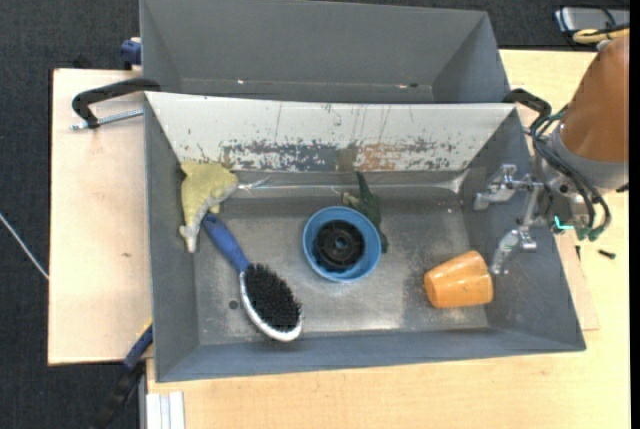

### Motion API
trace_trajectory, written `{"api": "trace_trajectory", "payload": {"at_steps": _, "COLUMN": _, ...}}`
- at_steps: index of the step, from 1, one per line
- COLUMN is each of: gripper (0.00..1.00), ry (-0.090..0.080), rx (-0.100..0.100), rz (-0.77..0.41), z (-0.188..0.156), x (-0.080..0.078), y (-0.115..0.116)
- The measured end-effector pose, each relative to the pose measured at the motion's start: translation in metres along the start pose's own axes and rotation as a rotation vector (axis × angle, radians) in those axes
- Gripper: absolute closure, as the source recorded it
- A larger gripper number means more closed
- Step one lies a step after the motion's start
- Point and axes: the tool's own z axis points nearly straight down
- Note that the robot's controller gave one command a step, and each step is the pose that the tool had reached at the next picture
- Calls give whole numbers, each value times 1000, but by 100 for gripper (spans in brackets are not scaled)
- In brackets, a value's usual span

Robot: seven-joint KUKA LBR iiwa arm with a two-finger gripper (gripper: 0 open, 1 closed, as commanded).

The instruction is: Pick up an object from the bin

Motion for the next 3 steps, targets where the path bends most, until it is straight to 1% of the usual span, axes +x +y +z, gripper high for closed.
{"api": "trace_trajectory", "payload": {"at_steps": 1, "gripper": 0, "ry": -4, "rx": 1, "rz": -619, "z": 97, "x": 27, "y": 10}}
{"api": "trace_trajectory", "payload": {"at_steps": 2, "gripper": 100, "ry": -9, "rx": 8, "rz": -620, "z": 93, "x": 25, "y": 8}}
{"api": "trace_trajectory", "payload": {"at_steps": 3, "gripper": 100, "ry": -20, "rx": 11, "rz": -625, "z": -46, "x": 19, "y": 17}}
